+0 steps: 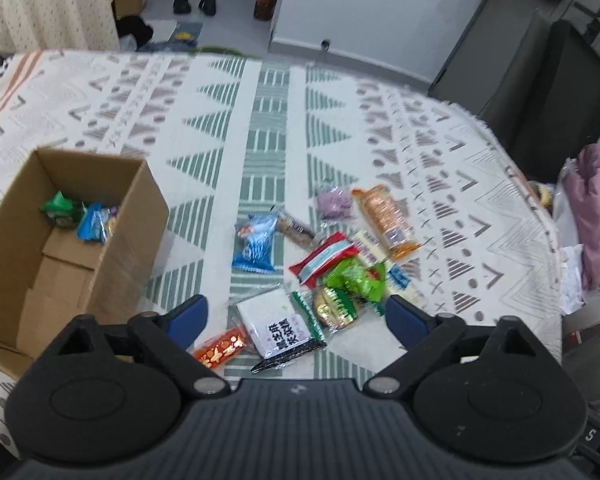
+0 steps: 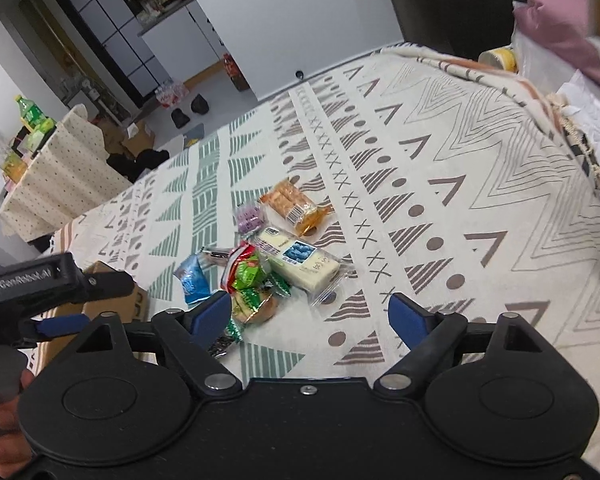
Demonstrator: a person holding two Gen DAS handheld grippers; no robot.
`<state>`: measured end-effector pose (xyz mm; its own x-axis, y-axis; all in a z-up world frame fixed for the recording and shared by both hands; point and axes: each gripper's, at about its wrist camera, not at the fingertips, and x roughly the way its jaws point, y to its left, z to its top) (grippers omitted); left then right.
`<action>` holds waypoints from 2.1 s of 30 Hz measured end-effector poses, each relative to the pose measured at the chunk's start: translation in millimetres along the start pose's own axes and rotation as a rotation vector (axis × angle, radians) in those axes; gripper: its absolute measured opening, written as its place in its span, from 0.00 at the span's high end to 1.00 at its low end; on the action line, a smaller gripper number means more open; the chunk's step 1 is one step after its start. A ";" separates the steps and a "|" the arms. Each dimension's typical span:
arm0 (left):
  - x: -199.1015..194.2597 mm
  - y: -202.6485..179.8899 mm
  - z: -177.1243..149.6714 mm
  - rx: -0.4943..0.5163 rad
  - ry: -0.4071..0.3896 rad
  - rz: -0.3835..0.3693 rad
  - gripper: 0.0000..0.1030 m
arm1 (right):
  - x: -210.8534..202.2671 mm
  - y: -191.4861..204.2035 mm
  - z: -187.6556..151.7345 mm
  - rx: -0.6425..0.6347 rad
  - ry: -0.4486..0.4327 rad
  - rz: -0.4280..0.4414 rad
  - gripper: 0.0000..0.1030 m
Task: Organize snacks
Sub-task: 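Move both tools back over the snack pile, then grasp the white bread bag with the left gripper while the right gripper grasps the cream cake bar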
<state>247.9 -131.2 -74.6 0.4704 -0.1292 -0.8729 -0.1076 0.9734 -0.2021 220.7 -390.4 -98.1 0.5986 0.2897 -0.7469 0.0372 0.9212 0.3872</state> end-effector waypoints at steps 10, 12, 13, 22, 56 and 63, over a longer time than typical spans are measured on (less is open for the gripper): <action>67.9 10.0 -4.3 -0.084 0.150 0.045 0.32 | 47.5 -5.2 14.3 -0.053 0.083 0.009 0.31; 77.9 12.8 -4.9 -0.100 0.169 0.051 0.32 | 55.5 -4.4 16.5 -0.074 0.097 0.003 0.32; 83.0 13.7 -4.8 -0.103 0.178 0.055 0.32 | 59.9 -4.3 17.5 -0.082 0.103 0.002 0.32; 118.7 26.4 -5.0 -0.166 0.246 0.070 0.41 | 94.8 -0.7 28.2 -0.144 0.136 -0.006 0.32; 67.8 41.8 15.8 -0.100 0.112 0.031 0.52 | 109.7 18.8 13.7 -0.224 0.234 -0.056 0.67; 34.5 45.6 14.7 -0.084 0.053 -0.008 0.52 | 73.3 29.3 15.9 -0.205 0.162 -0.049 0.68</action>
<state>272.1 -88.5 -107.4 0.4252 -0.1492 -0.8927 -0.1783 0.9532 -0.2442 278.3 -346.3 -132.8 0.4637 0.2659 -0.8451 -0.1096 0.9638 0.2430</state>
